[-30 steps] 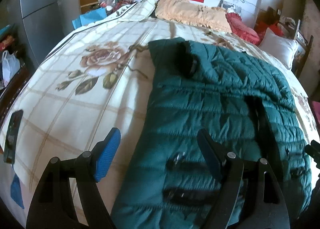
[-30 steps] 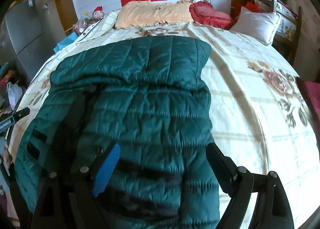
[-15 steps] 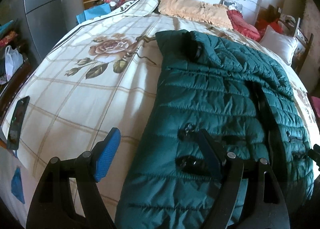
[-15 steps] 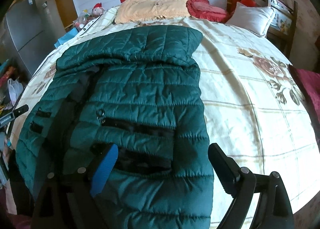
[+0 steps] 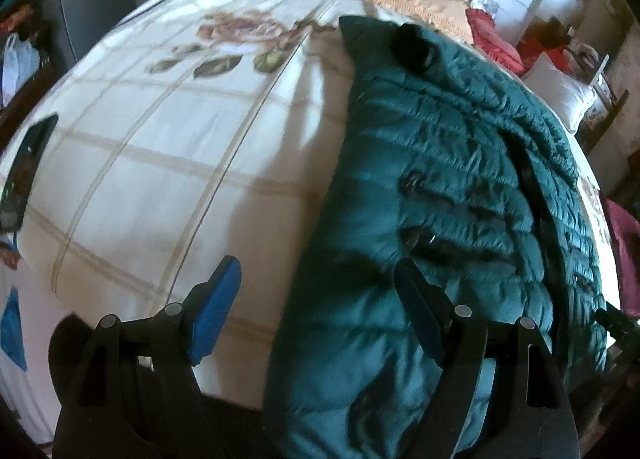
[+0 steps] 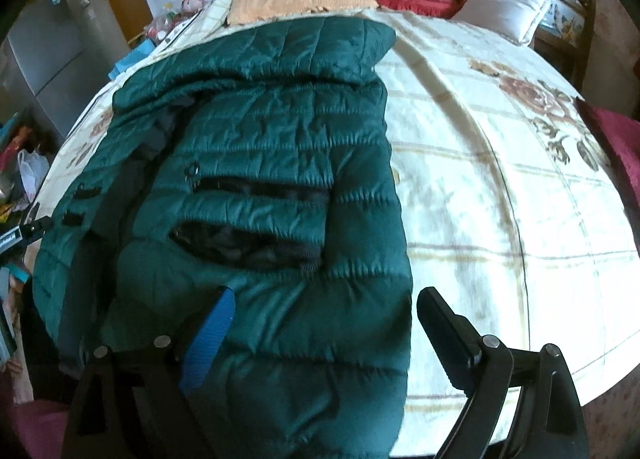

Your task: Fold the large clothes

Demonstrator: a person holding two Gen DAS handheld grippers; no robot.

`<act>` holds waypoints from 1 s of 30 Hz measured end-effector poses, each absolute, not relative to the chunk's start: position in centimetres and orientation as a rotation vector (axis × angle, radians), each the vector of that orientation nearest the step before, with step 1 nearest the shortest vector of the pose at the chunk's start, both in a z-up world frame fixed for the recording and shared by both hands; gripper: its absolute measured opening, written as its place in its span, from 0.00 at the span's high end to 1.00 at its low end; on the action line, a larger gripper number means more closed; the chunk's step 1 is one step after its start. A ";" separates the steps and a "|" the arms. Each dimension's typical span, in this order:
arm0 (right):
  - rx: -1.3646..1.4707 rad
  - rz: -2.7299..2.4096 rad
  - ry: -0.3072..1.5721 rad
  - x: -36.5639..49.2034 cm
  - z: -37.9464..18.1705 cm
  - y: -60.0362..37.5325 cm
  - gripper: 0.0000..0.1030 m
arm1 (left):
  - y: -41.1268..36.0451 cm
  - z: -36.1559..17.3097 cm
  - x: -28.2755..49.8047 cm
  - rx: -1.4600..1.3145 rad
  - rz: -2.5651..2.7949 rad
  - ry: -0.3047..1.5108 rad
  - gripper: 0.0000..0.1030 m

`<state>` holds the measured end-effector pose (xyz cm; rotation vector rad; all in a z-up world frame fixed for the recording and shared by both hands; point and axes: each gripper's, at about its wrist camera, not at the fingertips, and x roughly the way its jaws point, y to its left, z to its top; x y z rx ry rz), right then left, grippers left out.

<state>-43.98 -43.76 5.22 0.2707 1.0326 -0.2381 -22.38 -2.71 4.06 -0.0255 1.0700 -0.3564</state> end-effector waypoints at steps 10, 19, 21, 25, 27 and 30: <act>0.419 -0.153 1.081 -46.6 3.7 -44.1 0.11 | -1.9 2.5 -23.9 -0.065 -0.424 1.152 0.23; 0.446 -0.072 1.061 -47.0 4.0 -43.3 0.11 | -2.2 2.3 -25.1 -0.030 -0.451 1.167 0.23; 0.448 -0.059 1.066 -46.9 3.8 -43.4 0.11 | -2.3 2.3 -25.3 -0.028 -0.452 1.158 0.23; 0.451 -0.038 1.068 -46.8 3.5 -43.3 0.10 | -2.4 2.3 -25.3 -0.027 -0.443 1.154 0.23; 0.445 -0.031 1.064 -46.8 3.4 -43.2 0.09 | -2.6 2.3 -25.3 -0.021 -0.443 1.158 0.23; 0.459 -0.025 1.054 -46.8 3.4 -43.3 0.08 | -2.8 2.3 -25.2 -0.013 -0.443 1.157 0.23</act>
